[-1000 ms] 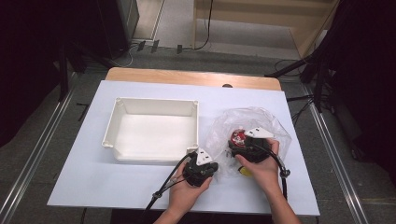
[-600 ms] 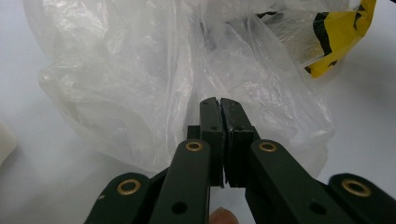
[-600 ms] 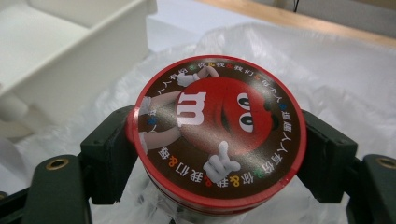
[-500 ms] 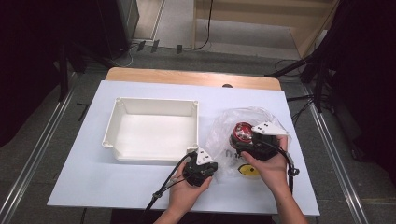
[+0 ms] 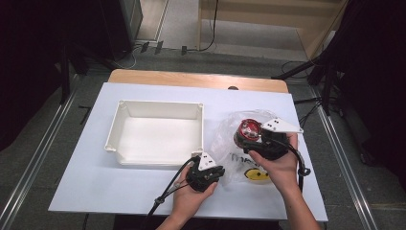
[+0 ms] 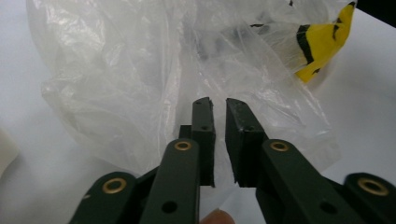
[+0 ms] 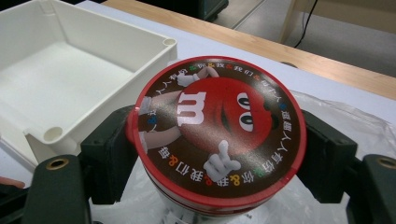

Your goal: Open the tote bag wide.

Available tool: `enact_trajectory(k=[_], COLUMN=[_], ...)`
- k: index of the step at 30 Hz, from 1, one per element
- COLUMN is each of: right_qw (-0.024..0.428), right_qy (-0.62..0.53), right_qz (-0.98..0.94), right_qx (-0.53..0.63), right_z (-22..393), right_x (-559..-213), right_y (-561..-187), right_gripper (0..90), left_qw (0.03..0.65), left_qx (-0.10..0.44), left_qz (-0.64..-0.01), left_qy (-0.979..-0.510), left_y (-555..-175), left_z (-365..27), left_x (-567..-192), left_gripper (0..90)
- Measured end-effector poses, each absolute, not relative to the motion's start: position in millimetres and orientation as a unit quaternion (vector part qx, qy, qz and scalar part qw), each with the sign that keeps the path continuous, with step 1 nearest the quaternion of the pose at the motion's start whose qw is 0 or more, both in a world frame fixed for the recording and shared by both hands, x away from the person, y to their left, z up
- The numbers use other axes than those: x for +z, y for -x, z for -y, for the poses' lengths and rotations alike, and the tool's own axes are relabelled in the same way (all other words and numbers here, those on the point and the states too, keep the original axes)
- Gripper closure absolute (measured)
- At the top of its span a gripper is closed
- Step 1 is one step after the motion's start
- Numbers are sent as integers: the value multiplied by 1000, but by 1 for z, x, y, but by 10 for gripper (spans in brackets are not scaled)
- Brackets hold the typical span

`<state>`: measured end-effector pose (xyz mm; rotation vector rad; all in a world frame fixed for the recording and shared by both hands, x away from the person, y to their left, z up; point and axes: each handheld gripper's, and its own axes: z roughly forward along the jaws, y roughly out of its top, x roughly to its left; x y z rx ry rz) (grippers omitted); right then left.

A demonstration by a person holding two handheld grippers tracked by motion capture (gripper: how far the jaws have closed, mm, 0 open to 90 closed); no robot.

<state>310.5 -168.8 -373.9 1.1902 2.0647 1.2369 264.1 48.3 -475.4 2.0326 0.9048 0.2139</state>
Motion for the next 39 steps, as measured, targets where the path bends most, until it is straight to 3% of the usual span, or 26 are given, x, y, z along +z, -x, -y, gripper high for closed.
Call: enact_trajectory(k=[4,12,20,28,39], right_qw=[225,220,214,209,205], right_qy=[-427,-420,-423,-417,-411], right_qz=[-752,-755,-752,-755,-756], right_qx=[449,452,458,460,465], right_z=[164,158,154,145,134], right_x=[-373,-372,-373,-374,-372], right_y=[-311,-313,-316,-316,-317], right_gripper=[236,236,236,236,236], left_qw=[464,500,512,518,522], left_qx=[97,112,119,126,160], left_qz=[-353,-343,-321,-311,-350], left_qy=[-806,-787,-788,-787,-761], left_y=[-259,-245,-234,-223,-223], left_z=[-53,-73,-94,-115,-158], left_x=[-472,-461,-459,-458,-453], left_gripper=[711,366,179,37,22])
